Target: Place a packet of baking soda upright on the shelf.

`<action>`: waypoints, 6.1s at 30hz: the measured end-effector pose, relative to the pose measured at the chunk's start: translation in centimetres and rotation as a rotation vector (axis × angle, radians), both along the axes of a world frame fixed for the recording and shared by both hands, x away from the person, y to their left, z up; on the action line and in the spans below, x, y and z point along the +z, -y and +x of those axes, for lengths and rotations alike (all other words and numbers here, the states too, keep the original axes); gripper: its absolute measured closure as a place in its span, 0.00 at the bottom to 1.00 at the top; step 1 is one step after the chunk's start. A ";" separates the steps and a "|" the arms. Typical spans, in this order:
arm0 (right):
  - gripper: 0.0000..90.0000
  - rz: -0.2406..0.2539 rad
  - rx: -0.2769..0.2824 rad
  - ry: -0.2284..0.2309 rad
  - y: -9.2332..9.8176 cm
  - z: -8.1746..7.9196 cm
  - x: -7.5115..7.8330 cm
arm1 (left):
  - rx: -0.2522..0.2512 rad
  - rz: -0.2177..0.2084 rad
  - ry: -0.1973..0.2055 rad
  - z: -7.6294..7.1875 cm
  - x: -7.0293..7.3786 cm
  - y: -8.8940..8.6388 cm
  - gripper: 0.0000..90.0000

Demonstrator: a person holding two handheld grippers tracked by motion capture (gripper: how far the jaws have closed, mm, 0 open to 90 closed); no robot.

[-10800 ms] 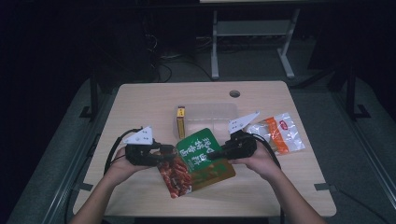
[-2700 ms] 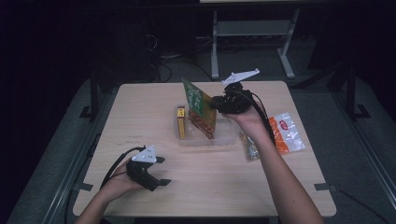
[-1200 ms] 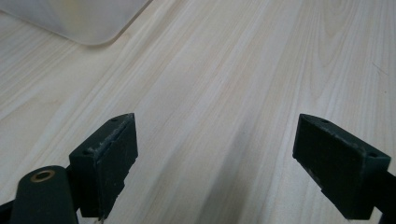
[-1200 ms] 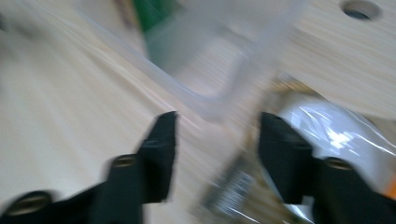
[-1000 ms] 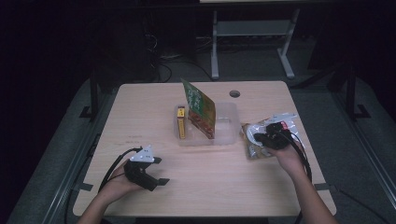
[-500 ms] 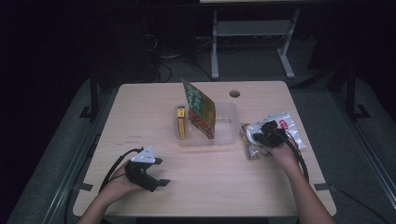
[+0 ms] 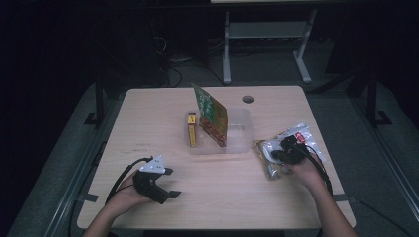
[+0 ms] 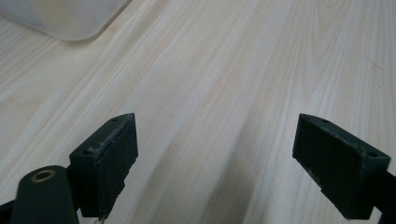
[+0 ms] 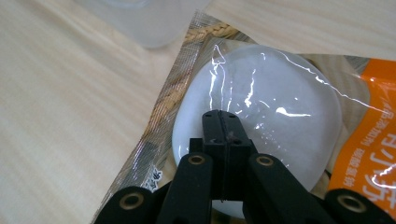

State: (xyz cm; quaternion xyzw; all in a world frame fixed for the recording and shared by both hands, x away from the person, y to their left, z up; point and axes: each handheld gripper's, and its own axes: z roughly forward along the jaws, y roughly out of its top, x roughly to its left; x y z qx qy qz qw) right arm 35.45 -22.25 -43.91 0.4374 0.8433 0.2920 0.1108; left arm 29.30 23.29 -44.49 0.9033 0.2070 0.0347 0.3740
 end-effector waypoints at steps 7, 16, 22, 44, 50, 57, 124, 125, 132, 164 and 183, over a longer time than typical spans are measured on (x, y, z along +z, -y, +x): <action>1.00 -0.020 0.036 0.000 -0.1 -1.9 0.1 | -0.004 0.002 0.003 0.0 0.0 0.0 0.15; 1.00 -0.037 0.100 0.000 -1.2 -2.8 0.3 | -0.007 -0.008 0.000 0.1 0.1 0.1 0.15; 1.00 -0.042 0.152 -0.010 -2.3 -3.3 0.4 | -0.005 -0.008 -0.002 0.1 0.1 0.1 0.15; 1.00 -0.003 0.396 -0.031 -9.4 -5.8 0.5 | -0.022 -0.005 0.000 0.2 0.1 0.2 0.15; 1.00 0.010 0.442 -0.036 -10.9 -6.1 0.4 | -0.032 -0.006 -0.004 0.2 0.0 0.5 0.15; 1.00 0.021 0.518 -0.012 -13.9 -6.5 0.2 | -0.027 -0.015 -0.010 0.1 0.0 0.5 0.15; 0.43 0.198 0.276 0.086 -3.2 -5.7 1.5 | -0.254 -0.065 -0.115 3.5 -1.2 10.5 0.87; 0.43 0.201 0.281 0.088 -3.1 -5.7 1.5 | -0.256 -0.064 -0.108 3.5 -1.1 10.4 0.92; 0.42 0.233 0.313 0.092 -3.2 -5.9 1.7 | -0.273 -0.060 -0.055 2.8 0.1 10.3 0.98; 0.74 0.378 0.649 0.067 -10.9 -1.1 5.5 | -0.234 -0.159 0.155 2.5 5.3 3.7 0.99; 1.00 0.408 0.707 0.087 -10.4 -2.0 6.0 | -0.238 -0.177 0.163 2.4 5.4 3.9 0.97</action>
